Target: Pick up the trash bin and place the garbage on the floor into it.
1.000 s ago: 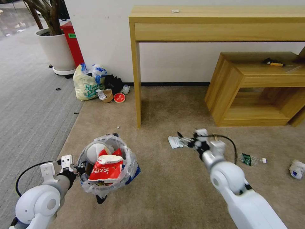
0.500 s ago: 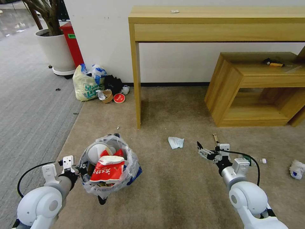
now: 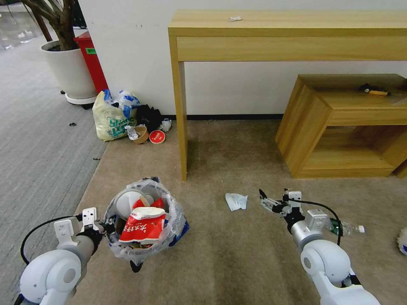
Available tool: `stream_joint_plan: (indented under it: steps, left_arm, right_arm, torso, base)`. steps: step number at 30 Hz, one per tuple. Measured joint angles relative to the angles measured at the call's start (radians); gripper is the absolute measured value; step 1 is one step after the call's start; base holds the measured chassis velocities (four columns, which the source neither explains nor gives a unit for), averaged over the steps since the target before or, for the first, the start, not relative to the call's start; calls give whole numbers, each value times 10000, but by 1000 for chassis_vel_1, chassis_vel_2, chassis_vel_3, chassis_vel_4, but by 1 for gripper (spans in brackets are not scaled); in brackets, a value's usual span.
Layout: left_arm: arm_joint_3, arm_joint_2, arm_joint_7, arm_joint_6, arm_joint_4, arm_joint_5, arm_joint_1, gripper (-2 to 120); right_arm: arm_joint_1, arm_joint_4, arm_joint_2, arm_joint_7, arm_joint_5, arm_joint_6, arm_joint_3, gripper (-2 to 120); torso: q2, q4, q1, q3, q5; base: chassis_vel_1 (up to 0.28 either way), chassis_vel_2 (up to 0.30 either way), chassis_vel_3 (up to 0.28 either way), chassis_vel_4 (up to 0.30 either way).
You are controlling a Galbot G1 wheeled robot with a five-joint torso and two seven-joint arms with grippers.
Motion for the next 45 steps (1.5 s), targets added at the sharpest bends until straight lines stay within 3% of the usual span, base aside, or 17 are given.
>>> stream_joint_plan:
  steps: [17, 24, 28, 30, 34, 35, 40, 45]
  left_arm:
    - [22, 2, 67, 0, 169, -9, -104, 0]
    - [35, 3, 81, 0, 162, -9, -94, 0]
    - [42, -16, 80, 0, 156, 7, -73, 0]
    - [57, -23, 56, 0, 111, 12, -48, 0]
    - [58, -24, 43, 0, 87, 12, -34, 0]
    - [52, -24, 29, 0, 53, 12, -2, 0]
    - [34, -24, 2, 0, -35, 26, 73, 0]
    - [41, -22, -6, 0, -136, 26, 111, 0]
  right_arm:
    - [794, -1389, -218, -81, 288, -386, -365, 100]
    - [2079, -3650, -641, -1287, 531, -788, -1129, 100]
    - [2524, -4351, -631, -1437, 574, -892, -1611, 100]
    - [3048, -5106, -535, -1451, 573, -940, -2268, 100]
    - [3317, -5533, -461, -1455, 523, -940, -2608, 100]
    - [3727, -6256, -325, -1496, 290, -874, -3180, 100]
    - [4481, -7709, -18, -1629, -383, -801, -4106, 100]
    - [4948, -8612, 298, -1548, -708, -713, -4315, 100]
  torso:
    - [0, -1, 0, 1, -1]
    - [0, -5, 1, -1, 0]
    - [0, -1, 0, -2, -1]
    - [-1, 0, 0, -1, 2]
    - [0, 0, 0, -1, -1]
    - [0, -1, 1, -1, 1]
    - [0, -1, 0, 0, 3]
    - [0, -2, 0, 0, -1]
  base:
    - [-119, 116, 116, -122]
    - [-38, 29, 28, -25]
    - [0, 0, 0, 0]
    - [0, 0, 0, 0]
    - [0, 0, 0, 0]
    - [0, 0, 0, 0]
    - [0, 0, 0, 0]
    - [0, 0, 0, 0]
